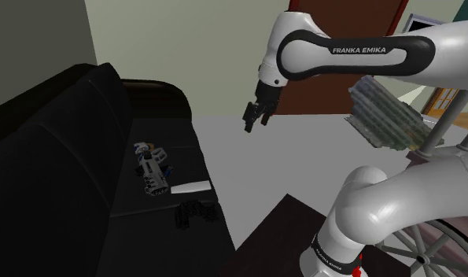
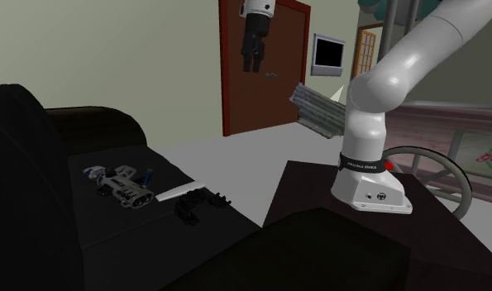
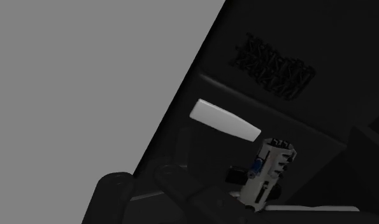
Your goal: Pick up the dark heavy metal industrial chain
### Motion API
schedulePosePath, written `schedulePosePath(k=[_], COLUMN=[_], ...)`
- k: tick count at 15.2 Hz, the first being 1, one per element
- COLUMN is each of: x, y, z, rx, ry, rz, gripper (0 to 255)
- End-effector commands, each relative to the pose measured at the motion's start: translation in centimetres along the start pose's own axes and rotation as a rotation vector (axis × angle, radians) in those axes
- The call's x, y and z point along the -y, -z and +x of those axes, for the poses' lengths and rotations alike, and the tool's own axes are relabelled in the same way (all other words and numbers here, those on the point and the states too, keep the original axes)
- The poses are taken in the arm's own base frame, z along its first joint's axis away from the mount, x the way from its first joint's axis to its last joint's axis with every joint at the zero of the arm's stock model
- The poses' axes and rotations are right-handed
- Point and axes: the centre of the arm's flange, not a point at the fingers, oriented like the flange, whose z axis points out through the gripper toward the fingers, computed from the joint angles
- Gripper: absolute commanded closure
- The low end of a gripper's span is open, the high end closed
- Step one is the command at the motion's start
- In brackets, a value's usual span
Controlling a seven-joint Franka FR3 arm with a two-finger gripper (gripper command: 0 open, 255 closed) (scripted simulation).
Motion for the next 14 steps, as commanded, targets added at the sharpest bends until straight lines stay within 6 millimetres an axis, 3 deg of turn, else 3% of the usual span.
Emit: schedulePosePath(k=[1,14], x=[0.2,1.6], y=[-2.8,-19.8], z=[0.4,2.5], rx=[0.005,0.049], ry=[0.034,0.249], rz=[0.004,0.031], gripper=[0,0])
